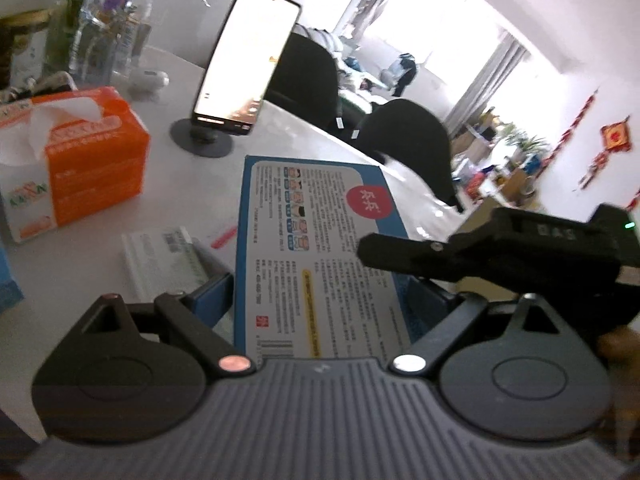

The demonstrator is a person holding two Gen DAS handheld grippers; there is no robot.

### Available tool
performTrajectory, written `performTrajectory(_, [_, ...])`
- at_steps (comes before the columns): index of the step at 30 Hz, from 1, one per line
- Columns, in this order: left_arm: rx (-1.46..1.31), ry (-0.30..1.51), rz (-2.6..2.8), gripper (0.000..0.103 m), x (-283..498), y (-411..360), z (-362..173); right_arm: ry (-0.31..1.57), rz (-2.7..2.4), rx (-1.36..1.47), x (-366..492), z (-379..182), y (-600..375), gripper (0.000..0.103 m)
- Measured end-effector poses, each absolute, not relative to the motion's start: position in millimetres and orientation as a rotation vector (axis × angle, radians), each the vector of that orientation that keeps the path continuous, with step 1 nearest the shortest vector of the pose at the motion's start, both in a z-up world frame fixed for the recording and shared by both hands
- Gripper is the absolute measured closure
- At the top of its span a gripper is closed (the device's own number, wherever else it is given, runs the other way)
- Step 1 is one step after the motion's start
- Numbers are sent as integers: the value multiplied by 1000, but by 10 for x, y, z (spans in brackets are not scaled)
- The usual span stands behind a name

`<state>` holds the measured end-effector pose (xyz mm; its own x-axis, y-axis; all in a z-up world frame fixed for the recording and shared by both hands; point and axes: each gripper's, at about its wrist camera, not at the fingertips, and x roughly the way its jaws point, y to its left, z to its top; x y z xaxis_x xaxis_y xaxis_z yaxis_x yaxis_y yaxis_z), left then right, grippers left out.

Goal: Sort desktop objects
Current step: 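Lift the blue-and-white box upright with the right gripper toward the beige box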

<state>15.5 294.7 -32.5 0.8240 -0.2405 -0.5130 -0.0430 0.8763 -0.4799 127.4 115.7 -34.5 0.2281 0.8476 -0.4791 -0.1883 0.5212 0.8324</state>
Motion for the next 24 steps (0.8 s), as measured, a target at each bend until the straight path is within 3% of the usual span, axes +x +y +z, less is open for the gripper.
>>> performTrajectory(6, [-522,564,-161,9,144,2850,-233,1085,813,792,1251,-262,954,63])
performTrajectory(8, [-551,540,-195,10,143,2835,-181,1059,809,824,1248,-205,846,77])
performTrajectory(24, [-432,480,-376,9,477,2031,158,875,734,973,1211,176,-258,78])
